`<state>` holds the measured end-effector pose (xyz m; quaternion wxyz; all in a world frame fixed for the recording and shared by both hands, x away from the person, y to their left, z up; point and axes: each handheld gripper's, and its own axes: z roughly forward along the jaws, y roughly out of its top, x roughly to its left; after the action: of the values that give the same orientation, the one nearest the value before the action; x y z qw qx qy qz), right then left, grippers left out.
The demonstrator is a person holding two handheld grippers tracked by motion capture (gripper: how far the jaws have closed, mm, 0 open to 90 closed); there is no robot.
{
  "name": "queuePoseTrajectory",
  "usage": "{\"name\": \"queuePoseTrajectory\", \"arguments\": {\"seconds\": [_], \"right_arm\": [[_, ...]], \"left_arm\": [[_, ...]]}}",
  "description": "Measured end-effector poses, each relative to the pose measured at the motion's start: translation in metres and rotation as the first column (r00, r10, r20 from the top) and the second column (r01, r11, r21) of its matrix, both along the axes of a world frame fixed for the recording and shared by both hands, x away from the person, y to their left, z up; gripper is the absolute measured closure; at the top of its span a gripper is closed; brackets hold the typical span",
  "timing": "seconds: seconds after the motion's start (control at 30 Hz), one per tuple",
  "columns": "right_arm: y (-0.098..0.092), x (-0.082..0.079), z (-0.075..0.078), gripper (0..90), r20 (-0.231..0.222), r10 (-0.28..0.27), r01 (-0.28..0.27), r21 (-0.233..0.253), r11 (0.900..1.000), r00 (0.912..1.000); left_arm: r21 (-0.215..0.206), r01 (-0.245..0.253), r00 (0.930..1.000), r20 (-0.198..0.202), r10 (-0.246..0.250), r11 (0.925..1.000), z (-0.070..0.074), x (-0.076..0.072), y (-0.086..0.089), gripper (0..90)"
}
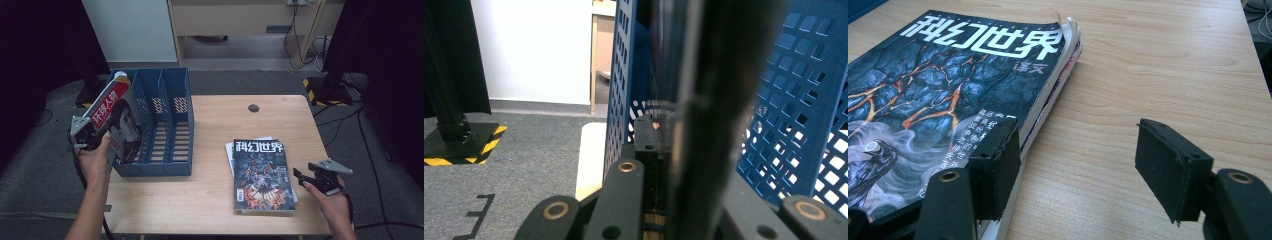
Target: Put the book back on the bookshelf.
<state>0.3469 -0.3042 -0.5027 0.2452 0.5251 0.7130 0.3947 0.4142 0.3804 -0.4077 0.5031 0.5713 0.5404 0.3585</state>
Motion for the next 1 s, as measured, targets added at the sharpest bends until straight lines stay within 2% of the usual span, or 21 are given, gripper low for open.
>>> {"name": "queuePoseTrajectory", "arguments": {"seconds": [0.03, 0.17, 0.33, 0.53, 0.7, 0.9, 1.0], "right_arm": [[0.0, 0.0, 0.0, 34.7, 0.0, 0.0, 0.0, 0.0, 1.0, 1.0], [0.0, 0.0, 0.0, 34.7, -0.001, -0.001, 0.001, 0.004, 1.0, 1.0], [0.0, 0.0, 0.0, 34.3, 0.003, 0.002, -0.002, 0.001, 1.0, 1.0], [0.0, 0.0, 0.0, 33.8, 0.002, 0.004, -0.004, 0.002, 1.0, 1.0], [0.001, -0.001, 0.001, 33.5, 0.001, 0.011, -0.011, 0.0, 1.0, 0.9999], [0.003, -0.001, 0.001, 33.2, 0.001, 0.016, -0.016, 0.0, 1.0, 0.9999], [0.003, -0.001, 0.001, 33.0, 0.002, 0.017, -0.017, 0.003, 1.0, 0.9999]], "left_arm": [[-0.013, -0.001, 1.0, 0.007, 0.001, 0.9999, 0.0, 0.0, 0.001, 84.2], [-0.012, 0.006, 0.9999, 0.009, -0.006, 0.9999, 0.001, 0.0, 0.001, 82.4], [-0.011, 0.004, 0.9999, 0.01, -0.004, 0.9999, 0.0, -0.002, 0.002, 69.8], [-0.027, -0.003, 0.9999, 0.01, 0.003, 0.9996, -0.001, -0.006, 0.005, 61.9], [-0.02, 0.008, 0.9999, 0.014, -0.008, 0.9998, -0.001, -0.011, 0.006, 54.5], [-0.042, 0.015, 0.9998, 0.014, -0.014, 0.999, -0.002, -0.013, 0.008, 46.6], [-0.056, 0.022, 0.9998, -0.001, -0.022, 0.9982, -0.003, -0.015, 0.008, 38.2]]}}
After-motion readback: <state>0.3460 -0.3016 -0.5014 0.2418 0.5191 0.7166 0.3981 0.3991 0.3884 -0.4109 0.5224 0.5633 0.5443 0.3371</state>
